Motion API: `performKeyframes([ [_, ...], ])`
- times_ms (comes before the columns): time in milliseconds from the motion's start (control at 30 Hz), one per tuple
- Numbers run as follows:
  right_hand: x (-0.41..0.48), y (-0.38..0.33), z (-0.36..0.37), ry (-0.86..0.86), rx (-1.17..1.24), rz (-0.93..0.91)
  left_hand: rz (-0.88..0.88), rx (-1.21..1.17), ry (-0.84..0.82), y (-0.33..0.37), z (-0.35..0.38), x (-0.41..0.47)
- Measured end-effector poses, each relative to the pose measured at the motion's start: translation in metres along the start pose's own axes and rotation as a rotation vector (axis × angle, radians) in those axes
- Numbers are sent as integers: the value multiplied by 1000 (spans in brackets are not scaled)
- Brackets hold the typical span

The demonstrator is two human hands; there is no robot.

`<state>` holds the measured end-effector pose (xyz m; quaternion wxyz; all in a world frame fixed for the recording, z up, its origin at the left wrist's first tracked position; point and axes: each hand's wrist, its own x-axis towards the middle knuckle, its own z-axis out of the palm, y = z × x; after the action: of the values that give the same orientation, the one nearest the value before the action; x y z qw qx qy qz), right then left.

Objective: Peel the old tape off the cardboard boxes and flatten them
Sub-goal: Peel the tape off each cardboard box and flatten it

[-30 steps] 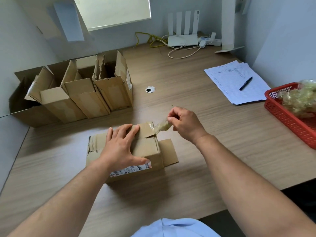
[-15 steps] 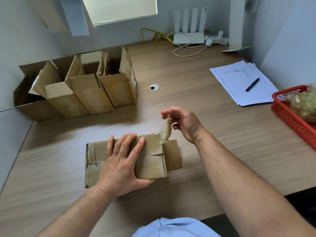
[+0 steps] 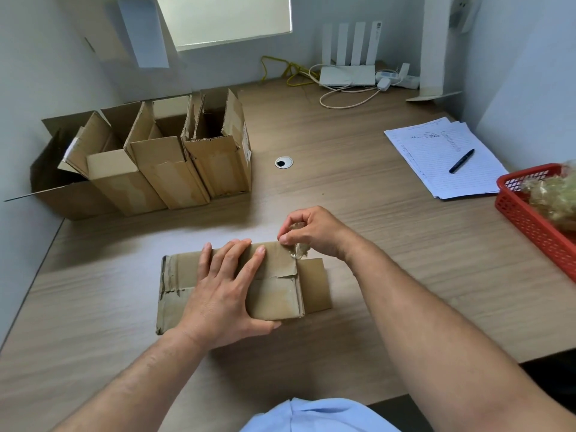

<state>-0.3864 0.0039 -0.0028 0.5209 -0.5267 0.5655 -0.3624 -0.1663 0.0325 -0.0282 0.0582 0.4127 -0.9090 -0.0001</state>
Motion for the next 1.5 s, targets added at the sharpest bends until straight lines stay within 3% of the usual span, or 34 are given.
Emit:
performKeyframes([
  [133, 4, 7, 18, 252, -44, -18, -55, -16, -31, 0, -2, 7],
  [267, 7, 16, 36, 472, 360, 69, -80, -25, -37, -2, -2, 12],
  [400, 8, 18, 42, 590, 595, 131, -103, -9, -52, -6, 2, 17],
  [533, 3, 21, 31, 636, 936, 179, -276, -49, -60, -19, 6, 28],
  [733, -2, 18, 22, 520, 764, 161, -274, -75, -100, -32, 13, 40],
  [933, 5, 11, 36, 605, 626, 131, -263, -72, -94, -32, 15, 40],
  [1167, -3, 10, 58, 659, -347, 60, -236, -63, -73, -33, 18, 41],
  [1333, -5, 4, 67, 666, -661, 66, -211, -84, -61, -30, 17, 40],
  [1400, -4, 5, 64, 684, -667, 95, -209, -85, -66, -25, 15, 40],
  [1500, -6, 12, 43, 726, -453, 81, -208, -86, -68, -15, 13, 44],
])
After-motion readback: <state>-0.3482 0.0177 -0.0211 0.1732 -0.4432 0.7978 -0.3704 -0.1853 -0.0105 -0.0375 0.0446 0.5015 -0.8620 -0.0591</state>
